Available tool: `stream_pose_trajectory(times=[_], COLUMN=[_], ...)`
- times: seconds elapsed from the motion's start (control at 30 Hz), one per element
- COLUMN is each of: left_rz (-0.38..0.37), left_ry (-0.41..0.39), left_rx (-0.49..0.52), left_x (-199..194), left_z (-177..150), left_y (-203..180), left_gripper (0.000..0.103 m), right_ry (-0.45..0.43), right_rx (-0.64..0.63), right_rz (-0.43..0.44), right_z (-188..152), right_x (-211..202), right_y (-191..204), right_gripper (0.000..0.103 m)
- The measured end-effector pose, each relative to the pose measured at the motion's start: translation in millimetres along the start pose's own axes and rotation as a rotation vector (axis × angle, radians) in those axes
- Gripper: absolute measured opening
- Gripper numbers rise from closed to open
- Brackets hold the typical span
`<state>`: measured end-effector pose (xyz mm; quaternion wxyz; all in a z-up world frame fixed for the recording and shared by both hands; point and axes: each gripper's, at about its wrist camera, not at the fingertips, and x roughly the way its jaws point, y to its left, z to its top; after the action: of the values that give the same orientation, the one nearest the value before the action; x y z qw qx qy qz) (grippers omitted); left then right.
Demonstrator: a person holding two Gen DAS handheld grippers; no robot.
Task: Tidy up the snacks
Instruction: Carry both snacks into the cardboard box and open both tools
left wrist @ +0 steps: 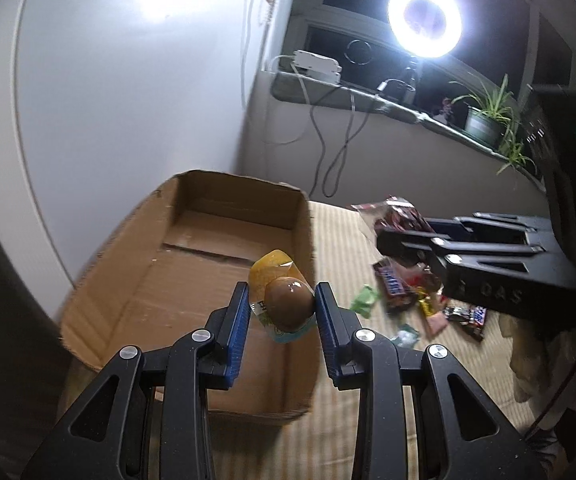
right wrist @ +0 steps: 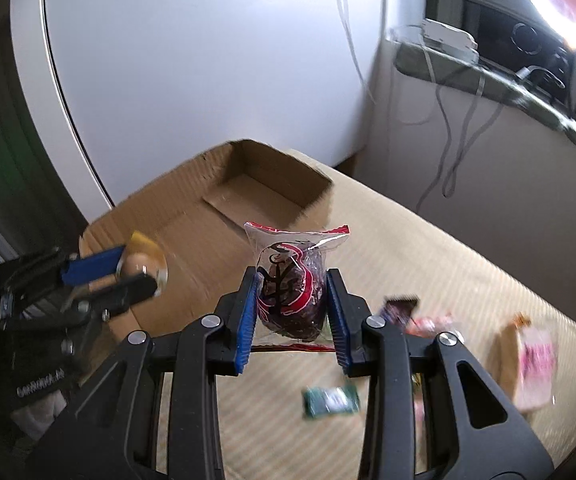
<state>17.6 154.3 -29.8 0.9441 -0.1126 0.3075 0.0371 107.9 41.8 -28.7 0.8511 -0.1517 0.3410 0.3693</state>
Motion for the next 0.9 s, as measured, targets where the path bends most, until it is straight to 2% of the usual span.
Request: stream_pose_trajectory(times=[0.4, 0.67, 0.9], left_rz=[0.043, 0.047, 0.054], left_ry=[0.013, 0.018, 0.019], left_rx=[-0.026, -0.023, -0.023], left_x=[11.5, 13.4, 13.6], left_z=[-4.0, -5.4, -5.8], left_y=[28.9, 31.3, 31.2], left_gripper=[0.031, 0.031, 0.032], right_ry=[0.034, 0.059, 0.052], right_rx=[-0.066, -0.065, -0.075], right_rz=[0.043, 0.051, 0.051], right_z=[33.9, 36.1, 35.4], right_x=[57.0, 75.3, 74.8], right_y=[27.8, 32.9, 34.6], right_gripper=[0.034, 0.034, 0.034])
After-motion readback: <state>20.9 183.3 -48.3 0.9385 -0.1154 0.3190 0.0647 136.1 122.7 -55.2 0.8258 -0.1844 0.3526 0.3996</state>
